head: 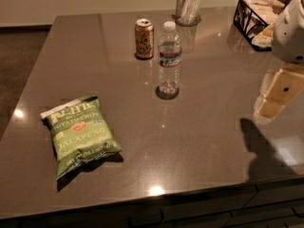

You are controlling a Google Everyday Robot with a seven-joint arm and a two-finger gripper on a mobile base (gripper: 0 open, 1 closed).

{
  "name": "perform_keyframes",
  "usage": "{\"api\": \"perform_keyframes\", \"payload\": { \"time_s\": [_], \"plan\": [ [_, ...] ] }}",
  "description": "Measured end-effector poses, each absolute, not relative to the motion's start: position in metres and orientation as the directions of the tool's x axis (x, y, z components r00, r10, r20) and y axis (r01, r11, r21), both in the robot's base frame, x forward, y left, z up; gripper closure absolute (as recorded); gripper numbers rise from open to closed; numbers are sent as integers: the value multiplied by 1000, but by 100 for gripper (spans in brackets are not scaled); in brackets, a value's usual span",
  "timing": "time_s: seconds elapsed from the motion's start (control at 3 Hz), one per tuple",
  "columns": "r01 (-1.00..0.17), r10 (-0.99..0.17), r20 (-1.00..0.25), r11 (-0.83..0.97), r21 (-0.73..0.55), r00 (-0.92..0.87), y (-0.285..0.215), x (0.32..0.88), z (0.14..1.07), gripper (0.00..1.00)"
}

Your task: Move green jalapeno chip bag near water bottle

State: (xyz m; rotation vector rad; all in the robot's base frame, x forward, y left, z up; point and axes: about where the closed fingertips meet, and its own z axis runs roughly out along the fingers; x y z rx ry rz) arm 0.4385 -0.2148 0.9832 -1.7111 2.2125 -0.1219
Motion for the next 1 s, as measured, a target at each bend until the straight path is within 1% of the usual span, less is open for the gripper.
{"api": "perform_keyframes", "payload": {
  "time_s": [0.33, 0.67, 1.0],
  "plan": [
    [-923, -953, -213, 271, -272, -217, -215, 438, 983, 0],
    [-932, -949, -232, 270, -243, -214, -207, 441, 986, 0],
    [-950, -938, -301, 240, -201, -173, -180, 437, 985, 0]
  ]
}}
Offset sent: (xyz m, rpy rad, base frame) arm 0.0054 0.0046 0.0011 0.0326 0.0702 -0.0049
